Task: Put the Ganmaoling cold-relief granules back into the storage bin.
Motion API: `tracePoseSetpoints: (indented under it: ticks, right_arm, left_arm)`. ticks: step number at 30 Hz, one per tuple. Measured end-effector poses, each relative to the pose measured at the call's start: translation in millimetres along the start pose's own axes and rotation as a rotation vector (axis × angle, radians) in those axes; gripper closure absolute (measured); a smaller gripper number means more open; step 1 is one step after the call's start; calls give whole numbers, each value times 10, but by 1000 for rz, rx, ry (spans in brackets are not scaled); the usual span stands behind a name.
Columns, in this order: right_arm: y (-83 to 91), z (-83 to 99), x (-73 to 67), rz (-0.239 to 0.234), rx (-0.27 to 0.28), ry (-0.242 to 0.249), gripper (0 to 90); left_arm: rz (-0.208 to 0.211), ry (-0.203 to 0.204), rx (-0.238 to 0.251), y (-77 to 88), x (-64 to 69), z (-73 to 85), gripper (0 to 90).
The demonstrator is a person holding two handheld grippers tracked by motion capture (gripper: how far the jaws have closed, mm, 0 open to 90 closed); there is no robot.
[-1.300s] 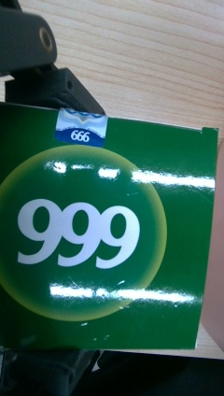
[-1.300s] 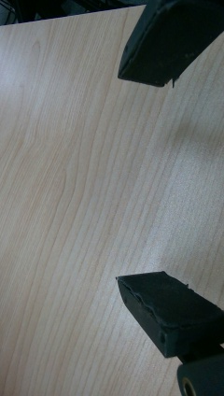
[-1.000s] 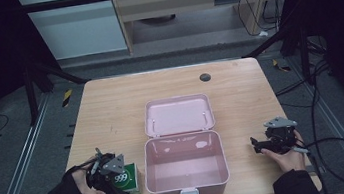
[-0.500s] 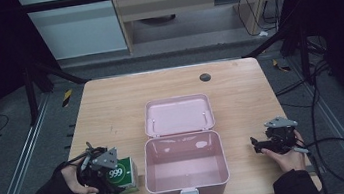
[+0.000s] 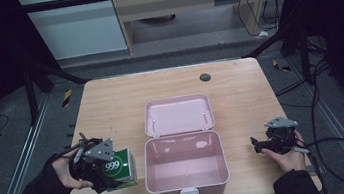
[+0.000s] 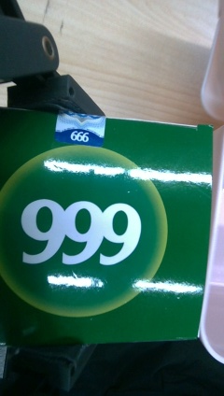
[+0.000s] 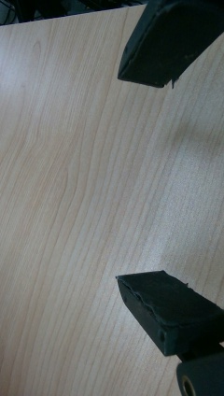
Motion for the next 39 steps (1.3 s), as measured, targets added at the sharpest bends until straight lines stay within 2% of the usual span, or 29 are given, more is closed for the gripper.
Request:
tracePoseSetpoints:
  ticks: [9,21,39]
  right_arm:
    - [6,0,4,2,2,-2,39]
    - [4,6,6,1,-1,-1,38]
    - [2,5,7,0,0,-2,37]
  left_arm:
    - [-10,-7,4,186,4,-152,145]
    - [-20,-16,7,352,5,-328,145]
    - [3,-54,7,374,32,-625,146]
Point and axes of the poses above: each handheld gripper's, and its own axes: y roughly backward along the jaws, z roughly out of its underside, x roughly to its right, the point moved 6 cm from there along -y, roughly forward along the jaws, and after that the axes turned 4 degrees about z, right-handed, at the moved point
